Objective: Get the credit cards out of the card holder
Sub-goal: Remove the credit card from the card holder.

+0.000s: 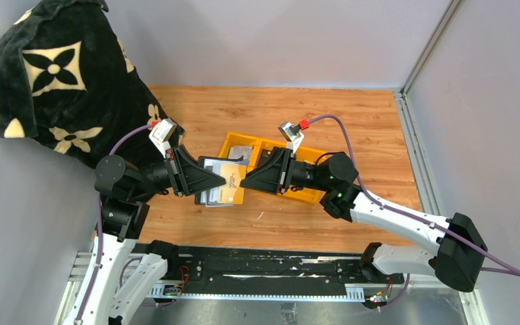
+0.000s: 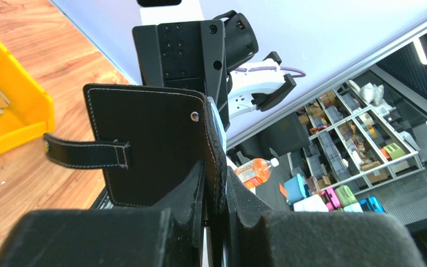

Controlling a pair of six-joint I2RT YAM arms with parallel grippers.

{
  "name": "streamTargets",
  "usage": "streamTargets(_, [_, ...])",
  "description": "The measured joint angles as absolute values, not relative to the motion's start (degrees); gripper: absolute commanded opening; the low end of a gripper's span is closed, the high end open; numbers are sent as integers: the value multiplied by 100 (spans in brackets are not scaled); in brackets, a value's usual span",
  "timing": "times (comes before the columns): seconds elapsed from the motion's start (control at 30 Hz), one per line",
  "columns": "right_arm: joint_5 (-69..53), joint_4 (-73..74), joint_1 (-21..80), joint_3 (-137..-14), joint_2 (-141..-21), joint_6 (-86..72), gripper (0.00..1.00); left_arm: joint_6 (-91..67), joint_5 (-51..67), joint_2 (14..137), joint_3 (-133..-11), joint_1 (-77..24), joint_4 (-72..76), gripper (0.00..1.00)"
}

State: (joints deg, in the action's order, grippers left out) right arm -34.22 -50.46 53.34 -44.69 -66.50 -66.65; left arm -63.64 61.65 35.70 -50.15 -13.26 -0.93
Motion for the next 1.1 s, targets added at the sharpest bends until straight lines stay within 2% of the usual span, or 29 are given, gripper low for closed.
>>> streamTargets(0.37, [-3435, -5131, 5378, -4657, -6864, -6683, 44, -6222, 6132, 3570, -5124, -1326, -237, 8])
streamTargets(0.53, [-3439, -5131, 5428, -4731, -6904, -6681, 32, -5927, 6049, 3579, -5304, -1328, -591, 8])
streamTargets(0.73, [-3448, -5122, 5441, -4755, -6897, -6665, 2, -5616, 5937, 3625, -5384, -1328, -932, 8])
streamTargets(1.1, [-3389, -4888, 5435, -4602, -6565, -6604, 0, -5376, 5911, 3712, -5542, -1332, -1258, 8])
